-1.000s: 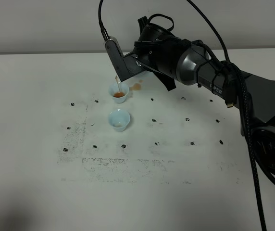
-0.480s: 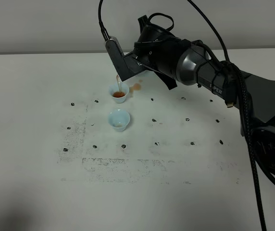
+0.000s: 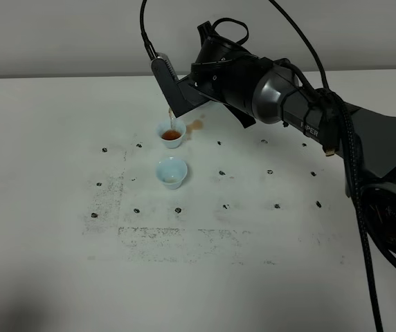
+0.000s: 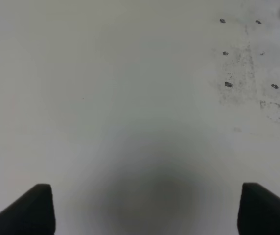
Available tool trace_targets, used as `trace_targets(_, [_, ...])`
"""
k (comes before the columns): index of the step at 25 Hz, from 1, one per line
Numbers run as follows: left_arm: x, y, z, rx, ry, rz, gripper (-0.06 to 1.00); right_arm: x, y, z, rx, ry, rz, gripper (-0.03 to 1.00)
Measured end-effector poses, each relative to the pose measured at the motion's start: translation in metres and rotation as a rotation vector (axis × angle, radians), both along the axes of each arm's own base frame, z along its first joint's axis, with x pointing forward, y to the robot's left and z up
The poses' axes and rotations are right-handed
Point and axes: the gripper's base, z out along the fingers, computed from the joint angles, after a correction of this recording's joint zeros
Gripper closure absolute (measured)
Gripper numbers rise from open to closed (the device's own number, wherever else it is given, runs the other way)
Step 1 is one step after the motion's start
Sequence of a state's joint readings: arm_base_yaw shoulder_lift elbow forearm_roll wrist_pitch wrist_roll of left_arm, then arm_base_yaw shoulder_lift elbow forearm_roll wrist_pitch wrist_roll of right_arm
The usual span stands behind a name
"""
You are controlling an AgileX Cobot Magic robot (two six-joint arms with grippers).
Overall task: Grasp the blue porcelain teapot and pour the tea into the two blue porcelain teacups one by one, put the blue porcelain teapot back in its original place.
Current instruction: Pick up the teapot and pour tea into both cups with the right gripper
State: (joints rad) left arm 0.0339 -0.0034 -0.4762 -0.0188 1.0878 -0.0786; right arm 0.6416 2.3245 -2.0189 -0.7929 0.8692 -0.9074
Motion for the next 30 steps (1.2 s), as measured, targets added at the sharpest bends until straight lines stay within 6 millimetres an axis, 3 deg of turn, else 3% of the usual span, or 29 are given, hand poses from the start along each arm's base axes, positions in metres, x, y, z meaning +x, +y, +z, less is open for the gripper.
trace_targets(30, [0.0000, 0.0000, 0.0000, 0.000, 0.000, 0.000, 0.22, 0.0009, -0.0011, 0.0021, -0.014, -0.028, -0.015, 0.92])
